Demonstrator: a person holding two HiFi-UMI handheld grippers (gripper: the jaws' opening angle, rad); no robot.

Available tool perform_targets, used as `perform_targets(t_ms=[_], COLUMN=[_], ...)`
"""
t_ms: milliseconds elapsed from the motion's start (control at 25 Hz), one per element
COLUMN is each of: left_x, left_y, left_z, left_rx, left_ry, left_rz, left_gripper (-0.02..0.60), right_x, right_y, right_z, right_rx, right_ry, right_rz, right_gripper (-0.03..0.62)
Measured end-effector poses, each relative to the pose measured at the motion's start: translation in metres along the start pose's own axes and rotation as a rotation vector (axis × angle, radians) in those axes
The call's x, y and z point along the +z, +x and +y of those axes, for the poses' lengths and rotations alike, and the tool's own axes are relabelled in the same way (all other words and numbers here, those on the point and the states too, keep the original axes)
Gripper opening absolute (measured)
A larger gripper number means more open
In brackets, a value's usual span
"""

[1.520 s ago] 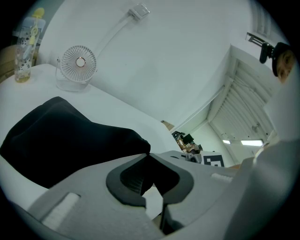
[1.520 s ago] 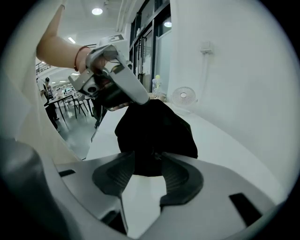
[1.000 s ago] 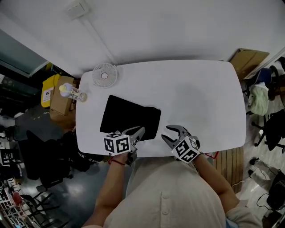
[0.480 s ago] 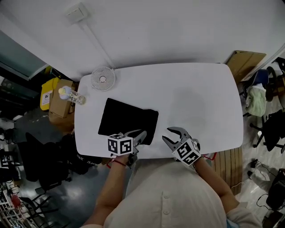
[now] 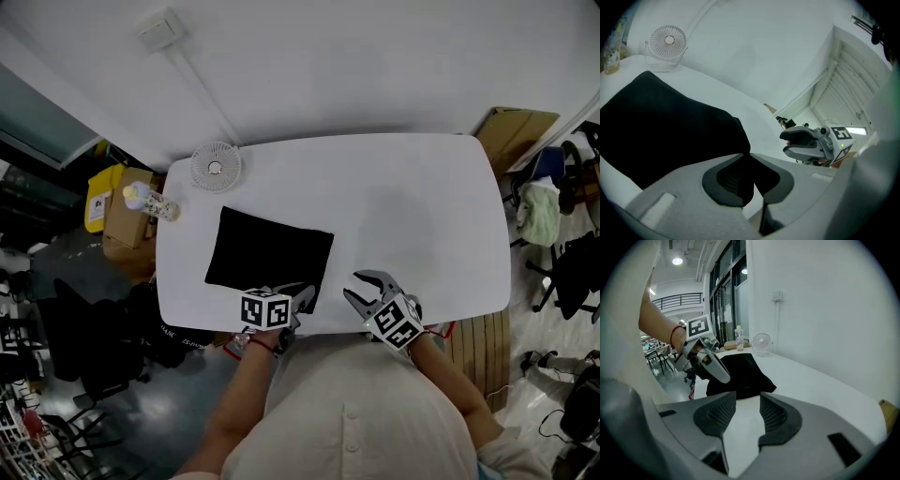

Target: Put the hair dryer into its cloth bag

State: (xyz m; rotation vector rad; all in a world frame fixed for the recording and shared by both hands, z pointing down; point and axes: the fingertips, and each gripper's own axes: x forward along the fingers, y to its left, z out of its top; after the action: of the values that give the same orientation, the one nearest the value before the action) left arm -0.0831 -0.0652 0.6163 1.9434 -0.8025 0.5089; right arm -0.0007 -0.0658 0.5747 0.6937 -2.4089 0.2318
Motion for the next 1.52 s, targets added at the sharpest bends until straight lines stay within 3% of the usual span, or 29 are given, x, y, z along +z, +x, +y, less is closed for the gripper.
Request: perform_targets(t_ms=[160,360,480,880,1080,1240,1360,1520], left_x=[-0.007,-0.006,-0.002,0.03,0.043,0.049,0.051,0.051], left_y=[0.009,0.014,0.01,-0.039,-0.067,-0.082,-0.089,-0.098], left_z=[0.006,-0.006,-0.016,-0.061,-0.083,-0.104,-0.12,-0.137], left_rx=[0.015,-0.024,-0.039,-0.159,-0.15,-0.161,-0.193,-0.223], left_ry=[-0.007,0.039,0.091,0.177,0.247,0.289,0.304,0.325], left_rz=[-0.008,-0.058,-0.094,-0.333,-0.44,-0.515,-0.542,-0.573], left_gripper=[0.031,0.181,0.206,0.206,0.205,0.201,0.193,0.124], right_x=[-0.001,0.001,0.007,0.033,0.051,0.072,0.084,0.095], right_y=[-0.002,-0.007,-0.01,-0.024,-0.036,-0.051,-0.06,-0.071], right_z=[0.0,-0.004,-0.006,-0.012,-0.006,0.005,0.012,0.019], right_rx=[-0.002,-0.007,-0.01,-0.002,0.02,0.046,0.062,0.061], right_ry=[0.007,0.02,0.053,0.143,0.141,0.139,0.124,0.107], right_rz=[-0.002,-0.024,-0.05,-0.16,-0.213,-0.276,-0.303,-0.345], right_gripper=[0.166,0.166,0.166,0.166,0.165,0.088,0.079,0.056])
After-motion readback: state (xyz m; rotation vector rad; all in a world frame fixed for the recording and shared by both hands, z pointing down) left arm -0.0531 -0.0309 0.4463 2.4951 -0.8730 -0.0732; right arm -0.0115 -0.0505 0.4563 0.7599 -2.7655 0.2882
